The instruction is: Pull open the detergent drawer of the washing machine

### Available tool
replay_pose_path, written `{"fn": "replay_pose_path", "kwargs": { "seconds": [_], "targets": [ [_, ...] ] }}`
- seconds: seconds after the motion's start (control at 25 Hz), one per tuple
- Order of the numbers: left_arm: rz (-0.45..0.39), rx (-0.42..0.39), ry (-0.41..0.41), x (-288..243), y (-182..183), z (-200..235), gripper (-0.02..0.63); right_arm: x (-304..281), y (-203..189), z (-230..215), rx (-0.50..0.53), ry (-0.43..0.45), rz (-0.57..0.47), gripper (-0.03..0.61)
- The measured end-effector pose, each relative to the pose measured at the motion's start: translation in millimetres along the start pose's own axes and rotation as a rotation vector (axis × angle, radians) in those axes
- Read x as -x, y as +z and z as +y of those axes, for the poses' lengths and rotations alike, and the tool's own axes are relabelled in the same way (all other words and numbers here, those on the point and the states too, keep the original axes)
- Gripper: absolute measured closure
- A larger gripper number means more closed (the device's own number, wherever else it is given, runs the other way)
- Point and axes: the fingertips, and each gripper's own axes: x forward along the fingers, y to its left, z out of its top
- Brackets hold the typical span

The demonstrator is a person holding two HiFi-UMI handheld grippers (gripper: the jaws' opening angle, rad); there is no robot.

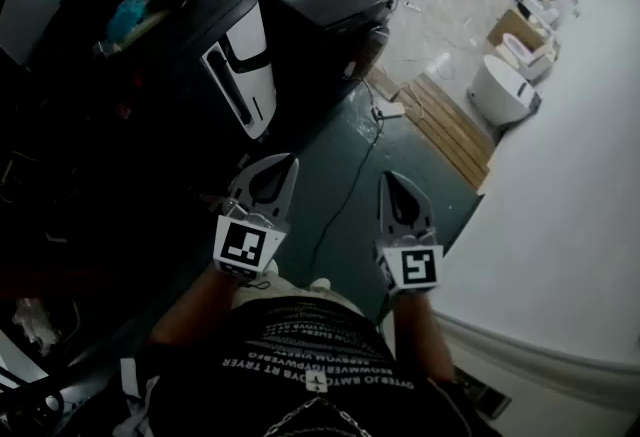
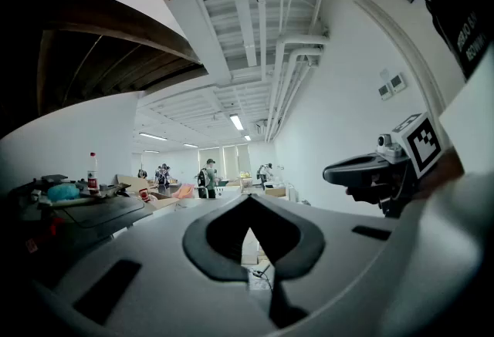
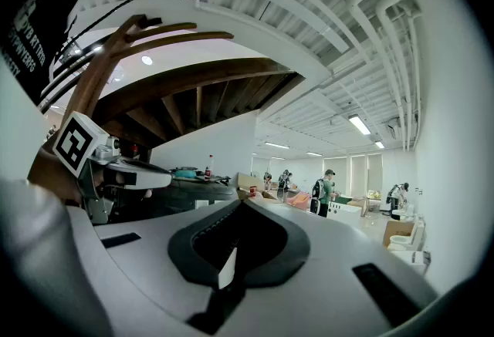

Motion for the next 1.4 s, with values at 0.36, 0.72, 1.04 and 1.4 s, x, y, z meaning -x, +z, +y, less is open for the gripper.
{"fn": "replay_pose_path", "kwargs": {
  "seconds": [0.36,0.72,1.04,1.4],
  "targets": [
    [-0.028,0.044,0.032,-3.3,3.6,-22.4,0.611,17.3,4.7,-19.2,-0.005,0.015,-0.042,0.577],
    [-0.002,0.031,0.038,-12.6,4.8,-40.1,0.611,28.5,-1.9,-37.5,-0.023,0.018,-0.036,0.577],
    [0.011,0.014,0.049,-12.9,4.1,-50.6,0.609,38.0,-11.4,-45.1,-0.037,0.028,-0.021,0.577],
    [0.042,0.01,0.018,-30.7,-8.1,-40.2,0.611,16.3,-22.2,-49.4,-0.066,0.024,-0.003,0.577]
  ]
}}
